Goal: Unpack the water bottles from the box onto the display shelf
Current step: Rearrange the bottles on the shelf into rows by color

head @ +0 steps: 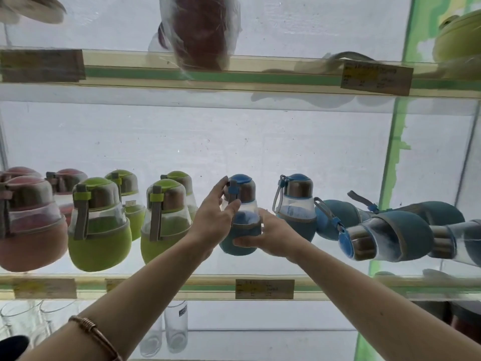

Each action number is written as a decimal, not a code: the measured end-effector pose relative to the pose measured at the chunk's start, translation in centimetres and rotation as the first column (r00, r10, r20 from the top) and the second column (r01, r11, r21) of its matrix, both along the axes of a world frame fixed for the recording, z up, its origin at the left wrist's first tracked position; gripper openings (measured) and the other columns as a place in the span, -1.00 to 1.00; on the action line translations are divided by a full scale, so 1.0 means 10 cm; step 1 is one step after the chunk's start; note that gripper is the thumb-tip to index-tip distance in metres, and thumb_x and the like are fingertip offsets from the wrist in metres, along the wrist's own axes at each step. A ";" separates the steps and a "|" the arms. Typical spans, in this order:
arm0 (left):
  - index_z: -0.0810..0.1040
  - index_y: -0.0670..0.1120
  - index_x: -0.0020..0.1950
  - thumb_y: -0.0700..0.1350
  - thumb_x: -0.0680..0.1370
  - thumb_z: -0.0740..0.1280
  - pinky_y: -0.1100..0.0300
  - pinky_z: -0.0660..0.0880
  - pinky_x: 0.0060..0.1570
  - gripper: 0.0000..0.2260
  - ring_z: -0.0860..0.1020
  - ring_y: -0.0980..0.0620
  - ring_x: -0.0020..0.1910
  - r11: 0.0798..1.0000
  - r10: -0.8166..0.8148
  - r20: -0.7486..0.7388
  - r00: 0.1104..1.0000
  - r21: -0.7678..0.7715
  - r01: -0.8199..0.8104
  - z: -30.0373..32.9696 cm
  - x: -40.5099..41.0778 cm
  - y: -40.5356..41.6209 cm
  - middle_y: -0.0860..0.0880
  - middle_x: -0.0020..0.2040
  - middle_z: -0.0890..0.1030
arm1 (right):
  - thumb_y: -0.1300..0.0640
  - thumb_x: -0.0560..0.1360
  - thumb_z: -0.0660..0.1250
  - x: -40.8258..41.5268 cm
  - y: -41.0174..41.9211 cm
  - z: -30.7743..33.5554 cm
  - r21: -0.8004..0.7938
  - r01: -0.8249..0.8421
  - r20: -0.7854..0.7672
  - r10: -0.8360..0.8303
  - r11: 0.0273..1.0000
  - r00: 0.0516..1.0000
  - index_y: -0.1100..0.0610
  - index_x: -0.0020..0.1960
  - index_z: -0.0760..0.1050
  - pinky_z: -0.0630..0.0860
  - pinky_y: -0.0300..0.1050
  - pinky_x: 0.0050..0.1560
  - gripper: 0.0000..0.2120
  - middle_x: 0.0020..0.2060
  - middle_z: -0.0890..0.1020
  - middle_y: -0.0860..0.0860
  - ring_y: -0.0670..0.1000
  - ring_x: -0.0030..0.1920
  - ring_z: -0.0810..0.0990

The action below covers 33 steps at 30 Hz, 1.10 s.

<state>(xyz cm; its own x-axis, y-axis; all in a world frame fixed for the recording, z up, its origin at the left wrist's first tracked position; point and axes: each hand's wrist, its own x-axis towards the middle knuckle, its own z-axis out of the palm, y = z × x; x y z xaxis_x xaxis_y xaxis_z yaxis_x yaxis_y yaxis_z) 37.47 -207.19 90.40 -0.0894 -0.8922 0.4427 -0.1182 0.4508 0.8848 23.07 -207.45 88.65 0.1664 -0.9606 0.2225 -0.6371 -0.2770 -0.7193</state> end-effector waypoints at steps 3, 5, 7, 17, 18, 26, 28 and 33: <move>0.24 0.05 0.49 -0.20 0.58 0.29 -0.02 0.38 0.33 -0.48 0.37 0.00 0.35 0.993 0.115 -0.031 0.993 -0.013 -0.115 -0.02 -0.01 -0.06 0.01 0.39 0.41 | 0.09 0.37 0.52 0.07 -0.15 -0.03 -0.014 0.010 -0.002 -0.010 1.000 1.000 0.07 0.31 0.38 0.46 0.03 0.25 -0.43 0.17 0.56 0.04 0.07 0.17 0.53; 0.32 0.00 0.45 -0.20 0.56 0.32 0.01 0.38 0.32 -0.54 0.40 0.00 0.33 0.986 0.165 -0.036 0.986 0.006 -0.165 -0.03 0.00 -0.13 0.00 0.35 0.45 | 0.07 0.37 0.52 0.10 -0.23 -0.05 -0.032 0.025 -0.024 -0.026 0.999 0.999 0.07 0.30 0.38 0.49 0.04 0.23 -0.43 0.16 0.55 0.05 0.07 0.15 0.54; 0.38 -0.03 0.39 -0.19 0.55 0.34 0.03 0.38 0.32 -0.59 0.41 0.00 0.32 0.981 0.196 -0.023 0.980 0.007 -0.196 -0.04 0.01 -0.18 0.00 0.31 0.48 | 0.03 0.37 0.51 0.12 -0.31 -0.09 -0.048 0.038 -0.046 -0.040 0.998 0.998 0.06 0.30 0.38 0.50 0.02 0.21 -0.43 0.15 0.54 0.04 0.05 0.13 0.54; 0.31 0.02 0.43 -0.20 0.56 0.33 0.19 0.33 0.13 -0.54 0.38 0.11 0.12 0.972 0.231 0.053 0.971 -0.043 -0.229 -0.12 -0.10 -0.37 0.04 0.29 0.46 | -0.01 0.44 0.44 0.06 -0.51 -0.09 -0.095 0.084 -0.190 -0.101 0.992 0.976 0.08 0.32 0.38 0.46 -0.08 0.16 -0.49 0.17 0.56 0.03 0.04 0.12 0.54; 0.31 0.02 0.43 -0.20 0.56 0.33 0.18 0.33 0.13 -0.53 0.38 0.10 0.12 0.973 0.229 0.060 0.971 -0.043 -0.227 -0.12 -0.09 -0.37 0.03 0.30 0.46 | -0.01 0.45 0.44 0.06 -0.50 -0.09 -0.092 0.088 -0.186 -0.104 0.992 0.977 0.08 0.33 0.37 0.45 -0.08 0.17 -0.48 0.18 0.55 0.03 0.05 0.13 0.53; 0.26 -0.07 0.44 -0.17 0.56 0.33 0.09 0.36 0.23 -0.53 0.43 -0.07 0.29 0.956 0.290 0.227 0.930 -0.109 -0.272 -0.06 -0.09 -0.25 -0.05 0.35 0.44 | -0.02 0.51 0.37 0.15 -0.27 -0.05 -0.090 0.173 -0.235 -0.189 0.981 0.953 0.13 0.36 0.31 0.41 -0.17 0.07 -0.49 0.20 0.54 0.07 0.06 0.15 0.52; 0.17 -0.08 0.49 -0.12 0.56 0.33 0.06 0.31 0.30 -0.45 0.35 -0.10 0.38 0.952 0.301 0.281 0.912 -0.152 -0.267 -0.07 -0.09 -0.19 -0.07 0.42 0.35 | -0.05 0.53 0.33 0.15 -0.11 -0.03 -0.122 0.195 -0.236 -0.219 0.973 0.947 0.15 0.39 0.28 0.40 -0.13 0.14 -0.47 0.27 0.49 0.10 0.07 0.22 0.48; 0.20 -0.10 0.46 -0.14 0.52 0.37 0.22 0.19 0.31 -0.43 0.19 -0.03 0.42 0.878 0.382 0.331 0.863 -0.421 -0.227 -0.05 -0.16 -0.02 -0.07 0.44 0.26 | -0.05 0.53 0.32 -0.11 0.37 0.13 -0.211 0.216 -0.258 -0.268 0.953 0.928 0.18 0.45 0.20 0.32 -0.07 0.30 -0.39 0.38 0.37 0.11 0.08 0.36 0.34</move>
